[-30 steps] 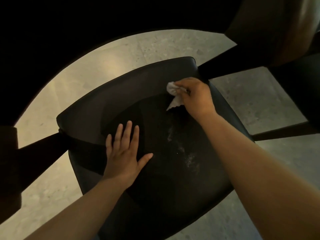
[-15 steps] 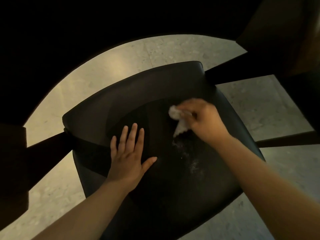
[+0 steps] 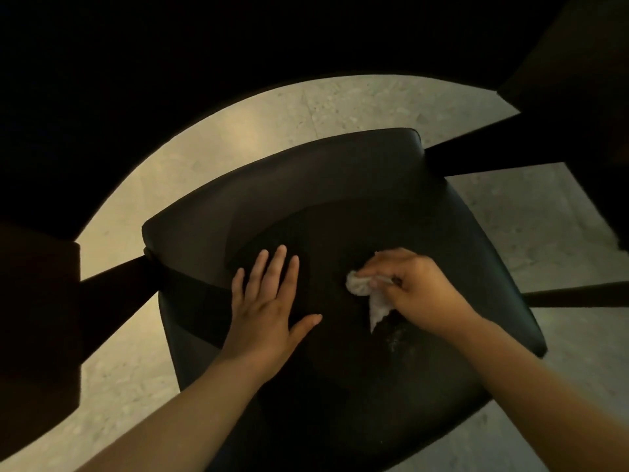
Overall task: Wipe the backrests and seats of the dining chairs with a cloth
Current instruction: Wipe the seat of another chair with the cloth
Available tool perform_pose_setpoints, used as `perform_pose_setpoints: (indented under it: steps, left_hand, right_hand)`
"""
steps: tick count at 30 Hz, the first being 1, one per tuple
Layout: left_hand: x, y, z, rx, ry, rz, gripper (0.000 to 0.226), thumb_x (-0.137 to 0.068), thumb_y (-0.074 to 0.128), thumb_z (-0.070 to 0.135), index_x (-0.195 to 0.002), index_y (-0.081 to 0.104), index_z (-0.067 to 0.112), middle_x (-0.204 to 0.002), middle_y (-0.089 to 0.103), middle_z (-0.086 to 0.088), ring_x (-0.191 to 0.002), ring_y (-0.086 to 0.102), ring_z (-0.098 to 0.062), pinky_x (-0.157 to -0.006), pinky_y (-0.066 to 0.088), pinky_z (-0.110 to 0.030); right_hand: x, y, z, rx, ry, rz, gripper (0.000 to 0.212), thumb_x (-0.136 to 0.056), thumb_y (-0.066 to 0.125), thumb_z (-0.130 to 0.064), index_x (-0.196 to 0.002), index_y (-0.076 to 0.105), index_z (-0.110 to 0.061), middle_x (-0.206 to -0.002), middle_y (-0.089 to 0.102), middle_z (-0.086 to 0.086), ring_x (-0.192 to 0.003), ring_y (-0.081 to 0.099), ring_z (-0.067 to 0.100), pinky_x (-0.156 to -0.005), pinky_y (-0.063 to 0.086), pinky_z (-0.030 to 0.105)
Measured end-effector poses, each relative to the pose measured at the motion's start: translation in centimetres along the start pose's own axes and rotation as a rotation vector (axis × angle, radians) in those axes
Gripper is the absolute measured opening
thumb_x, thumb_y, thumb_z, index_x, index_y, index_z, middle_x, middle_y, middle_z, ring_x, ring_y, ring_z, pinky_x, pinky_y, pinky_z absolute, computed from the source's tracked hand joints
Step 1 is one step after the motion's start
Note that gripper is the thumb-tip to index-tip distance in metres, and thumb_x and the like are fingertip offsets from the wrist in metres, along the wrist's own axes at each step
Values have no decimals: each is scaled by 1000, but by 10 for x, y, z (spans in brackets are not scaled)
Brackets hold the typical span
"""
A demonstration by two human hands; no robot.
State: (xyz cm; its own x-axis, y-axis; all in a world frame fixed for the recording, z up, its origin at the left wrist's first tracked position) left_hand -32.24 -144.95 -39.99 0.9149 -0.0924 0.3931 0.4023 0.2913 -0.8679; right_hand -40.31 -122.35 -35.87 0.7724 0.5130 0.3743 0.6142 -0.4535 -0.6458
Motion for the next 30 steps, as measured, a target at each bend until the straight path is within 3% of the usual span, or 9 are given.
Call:
perform_pose_setpoints:
  steps: [2, 5, 9, 15, 18, 22, 24, 26, 30]
  left_hand:
    - [2, -6, 0, 82, 3, 42, 81, -90, 29, 64, -150, -14, 30, -159, -20, 7, -144, -24, -12, -118, -12, -39]
    - [7, -13, -4, 143, -44, 112, 78, -92, 33, 59, -154, 2, 24, -160, 0, 2, -146, -6, -15, -118, 0, -33]
    - [17, -13, -15, 27, -96, 125, 78, -91, 25, 61, -155, 7, 20, -159, 5, -2, -146, -1, -19, -117, -7, -36]
    - [20, -16, -21, 73, -68, 131, 69, -96, 42, 49, -153, 21, 17, -160, 16, -2, -147, 9, -20, -118, -2, -37]
    - [22, -17, -21, 68, -60, 113, 69, -97, 37, 50, -154, 13, 19, -162, 7, 0, -148, 1, -17, -118, -8, -34]
    - [28, -14, -22, 88, -71, 94, 70, -96, 26, 54, -155, 8, 21, -162, 0, 3, -148, -9, -15, -116, -13, -32]
    - [34, -13, -23, 73, -90, 92, 71, -94, 20, 55, -154, 13, 19, -162, 3, 1, -148, -6, -17, -117, -13, -34]
    - [40, -13, -27, 61, -98, 97, 71, -93, 20, 55, -153, 18, 18, -162, 9, -1, -149, 0, -19, -116, -13, -36]
    - [43, -16, -34, 38, -59, 81, 63, -93, 52, 42, -146, 40, 11, -154, 33, -9, -144, 27, -29, -115, 7, -43]
  right_hand:
    - [-11, -9, -8, 4, -41, 83, 37, -91, 55, -9, -106, 62, -42, -108, 54, -26, -108, 39, -25, -94, 28, 0]
    - [-67, -22, -30, 10, -102, 240, 27, -92, 55, -10, -110, 68, -24, -108, 59, -13, -102, 50, -10, -91, 35, 6]
    - [-127, -10, -45, 5, -75, 251, 26, -93, 57, -6, -112, 71, -18, -116, 65, 2, -108, 58, 14, -100, 45, 30]
    - [-41, 16, -17, 43, -81, 50, 29, -91, 59, -16, -112, 67, -34, -118, 61, -17, -120, 49, 1, -109, 38, 43]
    - [-3, 5, -10, 43, -31, -51, 37, -90, 59, -12, -110, 63, -43, -119, 59, -21, -123, 45, -4, -110, 38, 38]
    - [-37, 0, -42, -67, -70, 168, 26, -94, 58, -16, -114, 66, -31, -116, 63, -11, -110, 58, 4, -97, 50, 38]
    - [-76, 9, -64, -7, -88, 316, 27, -95, 58, -20, -120, 65, -27, -122, 62, -5, -118, 54, 10, -103, 45, 39]
    - [-103, 27, -77, 132, -56, 304, 29, -94, 57, -28, -123, 63, -28, -131, 57, -4, -128, 43, 16, -111, 35, 42]
    - [-100, 54, -64, 359, -91, 197, 37, -93, 53, -37, -129, 58, -29, -139, 47, -1, -136, 32, 23, -114, 23, 48]
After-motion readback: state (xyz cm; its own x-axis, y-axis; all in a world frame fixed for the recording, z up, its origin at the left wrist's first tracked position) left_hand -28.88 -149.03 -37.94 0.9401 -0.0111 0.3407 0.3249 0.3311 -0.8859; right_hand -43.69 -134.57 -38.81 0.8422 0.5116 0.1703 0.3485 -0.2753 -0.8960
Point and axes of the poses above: each hand's wrist, its own x-axis away from the middle knuckle, its own y-axis out of the palm, z = x × y, the point moved 1 cm from there along -x, towards the middle knuckle
